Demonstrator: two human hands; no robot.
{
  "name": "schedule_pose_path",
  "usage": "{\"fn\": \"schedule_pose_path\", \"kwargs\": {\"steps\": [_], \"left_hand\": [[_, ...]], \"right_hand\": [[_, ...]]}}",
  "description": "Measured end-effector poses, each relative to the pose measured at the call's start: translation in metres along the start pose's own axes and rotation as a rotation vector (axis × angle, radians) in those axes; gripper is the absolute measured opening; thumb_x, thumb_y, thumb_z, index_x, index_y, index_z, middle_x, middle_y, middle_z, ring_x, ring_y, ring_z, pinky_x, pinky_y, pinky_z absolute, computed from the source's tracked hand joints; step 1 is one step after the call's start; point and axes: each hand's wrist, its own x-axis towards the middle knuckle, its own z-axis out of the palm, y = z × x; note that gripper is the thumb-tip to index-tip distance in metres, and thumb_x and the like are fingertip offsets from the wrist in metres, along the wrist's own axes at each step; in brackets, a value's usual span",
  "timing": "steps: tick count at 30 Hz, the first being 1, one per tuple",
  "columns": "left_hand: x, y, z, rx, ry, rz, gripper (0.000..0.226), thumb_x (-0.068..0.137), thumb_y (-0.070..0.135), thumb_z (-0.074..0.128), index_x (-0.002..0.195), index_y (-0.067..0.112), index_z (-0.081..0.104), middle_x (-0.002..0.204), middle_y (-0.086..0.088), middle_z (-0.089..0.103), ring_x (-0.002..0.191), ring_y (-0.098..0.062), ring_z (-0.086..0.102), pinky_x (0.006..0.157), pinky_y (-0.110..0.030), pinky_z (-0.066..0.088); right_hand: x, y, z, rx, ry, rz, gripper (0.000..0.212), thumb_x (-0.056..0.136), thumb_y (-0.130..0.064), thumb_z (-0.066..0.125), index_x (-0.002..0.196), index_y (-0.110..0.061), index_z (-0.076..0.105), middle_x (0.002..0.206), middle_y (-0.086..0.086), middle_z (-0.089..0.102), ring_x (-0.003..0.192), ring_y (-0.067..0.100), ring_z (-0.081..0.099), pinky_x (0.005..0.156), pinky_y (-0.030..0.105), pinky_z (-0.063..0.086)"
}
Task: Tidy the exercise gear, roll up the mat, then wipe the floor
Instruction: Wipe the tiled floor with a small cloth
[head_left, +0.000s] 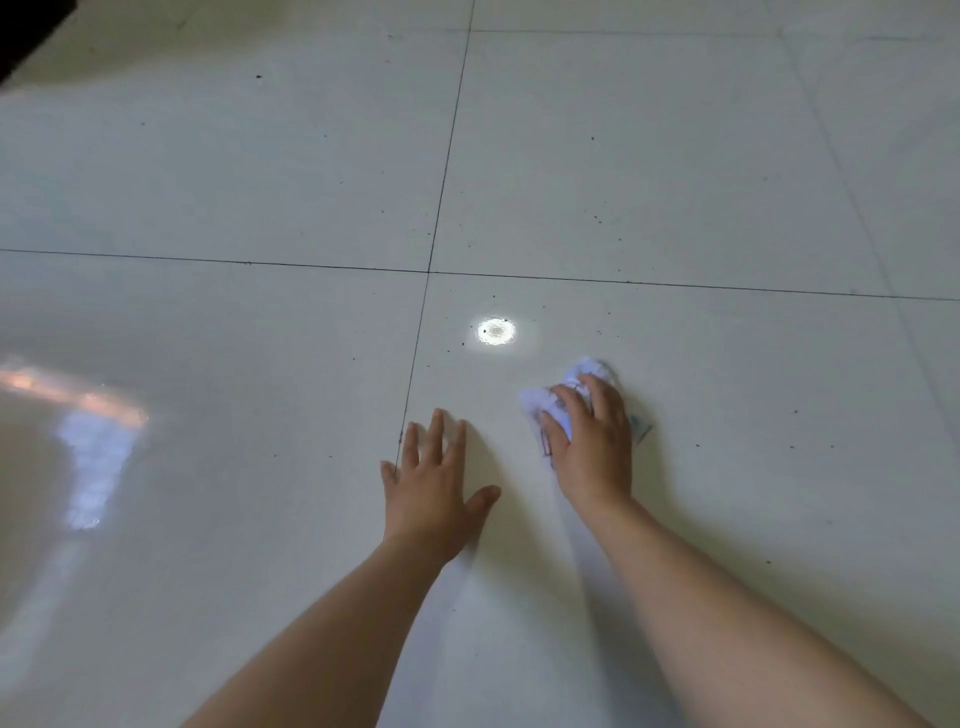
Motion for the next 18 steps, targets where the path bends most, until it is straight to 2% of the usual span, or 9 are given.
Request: {"fn": "schedule_pose_path", "kwargs": {"steps": [2, 4, 8, 10, 15, 18], "left_hand": [[-0.006, -0.003, 0.003, 0.051, 0.019, 0.026, 0.078, 0.09, 0.063, 0.029, 0.148, 0.028, -0.008, 0.156, 0.005, -0.019, 0.144, -0.024, -0.014, 0.114, -0.05, 0.01], [-0.014, -0.006, 0.006, 0.101, 0.026, 0.056, 0.076, 0.091, 0.062, 0.025, 0.148, 0.027, -0.009, 0.156, 0.005, -0.018, 0.145, -0.023, -0.012, 0.115, -0.047, 0.01], [-0.027, 0.005, 0.008, 0.201, 0.062, 0.171, 0.067, 0.095, 0.052, 0.022, 0.148, 0.026, -0.008, 0.158, 0.003, -0.013, 0.146, -0.023, -0.005, 0.114, -0.046, 0.015], [-0.032, 0.025, 0.012, 0.205, 0.059, 0.269, 0.064, 0.096, 0.05, 0.023, 0.148, 0.028, -0.008, 0.158, 0.002, -0.01, 0.146, -0.022, -0.003, 0.114, -0.044, 0.015], [-0.048, 0.091, 0.031, 0.17, -0.025, 0.441, 0.065, 0.096, 0.049, 0.027, 0.149, 0.026, -0.005, 0.158, 0.003, -0.008, 0.146, -0.02, -0.001, 0.114, -0.042, 0.017], [-0.058, 0.116, 0.037, 0.193, -0.061, 0.505, 0.063, 0.097, 0.047, 0.028, 0.149, 0.026, -0.001, 0.158, 0.002, -0.009, 0.146, -0.02, -0.002, 0.114, -0.041, 0.016]], "right_hand": [[-0.035, 0.0, -0.013, -0.008, -0.063, -0.09, 0.032, 0.088, -0.041, 0.047, 0.108, -0.021, 0.062, 0.13, 0.004, 0.048, 0.123, 0.02, 0.039, 0.099, 0.033, 0.034], [-0.064, 0.013, -0.028, -0.032, -0.114, -0.159, 0.033, 0.087, -0.042, 0.048, 0.11, -0.023, 0.06, 0.132, 0.002, 0.047, 0.123, 0.02, 0.042, 0.098, 0.031, 0.037], [-0.074, 0.058, -0.065, -0.148, 0.035, 0.082, 0.039, 0.086, -0.044, 0.044, 0.107, -0.017, 0.064, 0.13, 0.004, 0.048, 0.119, 0.019, 0.044, 0.094, 0.031, 0.037], [-0.082, 0.068, -0.077, -0.167, 0.051, 0.154, 0.041, 0.085, -0.043, 0.042, 0.105, -0.016, 0.064, 0.13, 0.005, 0.049, 0.116, 0.019, 0.044, 0.094, 0.031, 0.037], [-0.145, 0.069, -0.093, -0.188, -0.063, 0.085, 0.035, 0.085, -0.043, 0.045, 0.106, -0.02, 0.061, 0.129, 0.007, 0.051, 0.117, 0.022, 0.048, 0.093, 0.037, 0.044], [-0.183, 0.085, -0.111, -0.206, -0.039, 0.079, 0.03, 0.086, -0.041, 0.049, 0.105, -0.02, 0.06, 0.126, 0.006, 0.053, 0.116, 0.02, 0.05, 0.091, 0.035, 0.043]]}}
